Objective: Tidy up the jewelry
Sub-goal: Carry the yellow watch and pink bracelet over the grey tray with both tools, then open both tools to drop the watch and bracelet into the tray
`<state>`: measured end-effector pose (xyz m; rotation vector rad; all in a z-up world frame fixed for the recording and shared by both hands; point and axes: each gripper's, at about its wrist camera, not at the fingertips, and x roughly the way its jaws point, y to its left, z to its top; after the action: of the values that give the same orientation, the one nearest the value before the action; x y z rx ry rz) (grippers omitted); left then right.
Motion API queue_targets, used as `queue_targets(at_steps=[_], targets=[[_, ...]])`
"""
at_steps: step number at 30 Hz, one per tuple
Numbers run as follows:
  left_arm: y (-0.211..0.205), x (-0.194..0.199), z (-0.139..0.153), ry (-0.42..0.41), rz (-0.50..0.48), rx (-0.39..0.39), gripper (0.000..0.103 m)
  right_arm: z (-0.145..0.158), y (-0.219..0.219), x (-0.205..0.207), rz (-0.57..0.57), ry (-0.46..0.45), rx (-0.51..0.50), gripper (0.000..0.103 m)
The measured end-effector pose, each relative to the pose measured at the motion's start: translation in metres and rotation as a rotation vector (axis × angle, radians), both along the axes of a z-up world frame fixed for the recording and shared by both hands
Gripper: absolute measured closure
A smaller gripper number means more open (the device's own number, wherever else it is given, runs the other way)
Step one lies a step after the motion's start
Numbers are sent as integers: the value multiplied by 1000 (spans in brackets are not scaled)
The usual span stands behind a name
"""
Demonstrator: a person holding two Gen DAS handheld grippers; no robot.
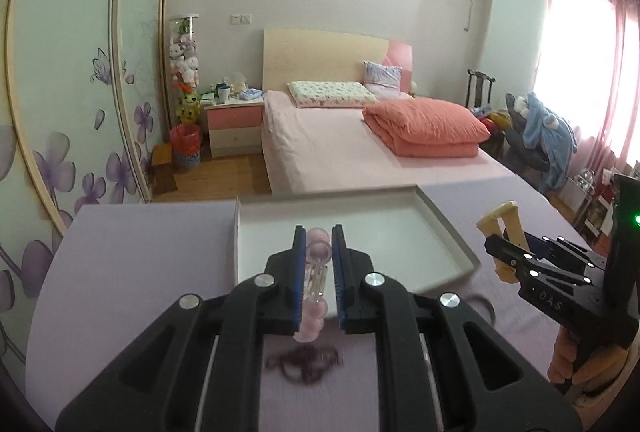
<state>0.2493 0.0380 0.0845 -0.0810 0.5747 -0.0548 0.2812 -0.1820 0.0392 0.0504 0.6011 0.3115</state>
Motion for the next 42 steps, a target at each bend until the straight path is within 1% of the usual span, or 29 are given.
queue_targets(at_steps=[4,5,7,9,11,13,17,20,23,24,26,27,28,33,42], targets=[[6,35,2,5,13,-10,90,4,6,39,8,-3,9,64],[7,43,1,7,14,-12,90,3,9,55,10,7,9,64],[9,63,-2,16,20,-7,90,0,10,74,6,28,14,64],[11,77,-6,21,25,-3,90,-7,11,99,-1,66,26,64],[14,94,-12,32,30,-3,90,-19,14,124,-11,118,23,64],[15,108,-19,44,36,1,90,-37,17,147,-31,186,8,64],[16,125,-36,61,45,8,90,-70,22,172,-59,291,-29,64],[16,132,-47,73,46,13,90,-85,27,182,-68,348,-61,64],[14,141,-55,84,49,29,90,-91,32,185,-69,365,-89,61],[14,141,-57,86,47,28,90,-92,32,186,-69,368,-95,58],[14,144,-61,91,48,28,90,-89,32,184,-65,357,-96,48],[13,145,-62,92,47,28,90,-86,31,183,-64,346,-97,40],[13,146,-63,94,47,30,90,-82,29,179,-60,325,-95,39],[12,147,-67,94,46,34,90,-70,23,173,-42,282,-82,38],[15,158,-73,109,62,21,90,-69,13,160,-39,247,-93,38]])
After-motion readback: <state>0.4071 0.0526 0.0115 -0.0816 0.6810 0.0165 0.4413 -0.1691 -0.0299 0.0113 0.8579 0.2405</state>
